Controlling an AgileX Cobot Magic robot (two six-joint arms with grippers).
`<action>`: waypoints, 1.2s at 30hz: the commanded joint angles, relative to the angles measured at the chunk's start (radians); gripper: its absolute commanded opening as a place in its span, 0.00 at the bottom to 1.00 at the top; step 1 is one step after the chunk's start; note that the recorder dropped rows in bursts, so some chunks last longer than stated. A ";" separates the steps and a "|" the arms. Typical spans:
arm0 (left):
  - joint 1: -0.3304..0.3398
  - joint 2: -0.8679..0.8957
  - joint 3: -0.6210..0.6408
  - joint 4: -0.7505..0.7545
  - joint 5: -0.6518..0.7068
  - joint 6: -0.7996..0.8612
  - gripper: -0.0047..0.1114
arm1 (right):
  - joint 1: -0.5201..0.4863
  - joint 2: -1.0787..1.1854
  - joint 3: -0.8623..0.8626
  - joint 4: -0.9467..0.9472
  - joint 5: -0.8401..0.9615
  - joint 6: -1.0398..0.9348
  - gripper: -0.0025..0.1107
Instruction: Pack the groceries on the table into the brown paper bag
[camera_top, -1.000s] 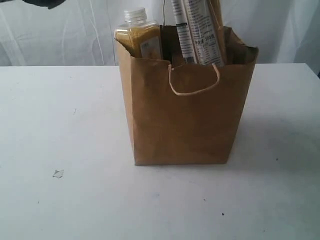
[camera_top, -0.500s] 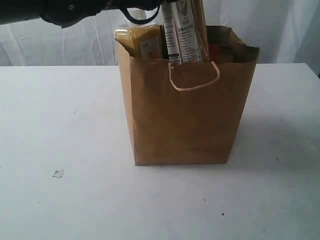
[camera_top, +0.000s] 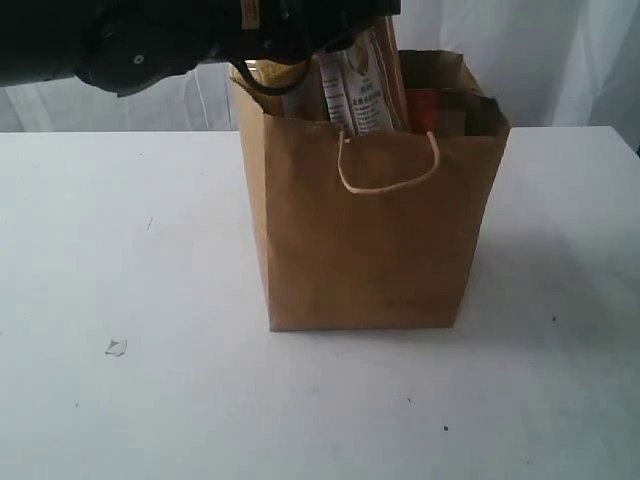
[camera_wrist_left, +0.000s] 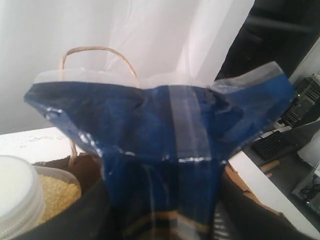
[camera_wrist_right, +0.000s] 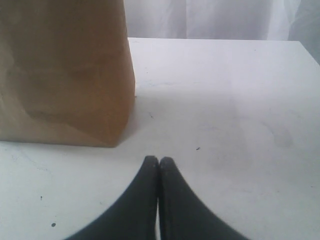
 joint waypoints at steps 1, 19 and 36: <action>-0.004 -0.010 0.029 0.017 0.015 0.018 0.04 | -0.004 -0.006 0.005 0.000 -0.003 0.003 0.02; -0.002 -0.050 0.029 -0.005 0.009 0.018 0.57 | -0.004 -0.006 0.005 0.000 -0.001 0.003 0.02; -0.002 -0.167 0.029 0.010 0.226 0.018 0.73 | -0.004 -0.006 0.005 0.000 -0.003 0.003 0.02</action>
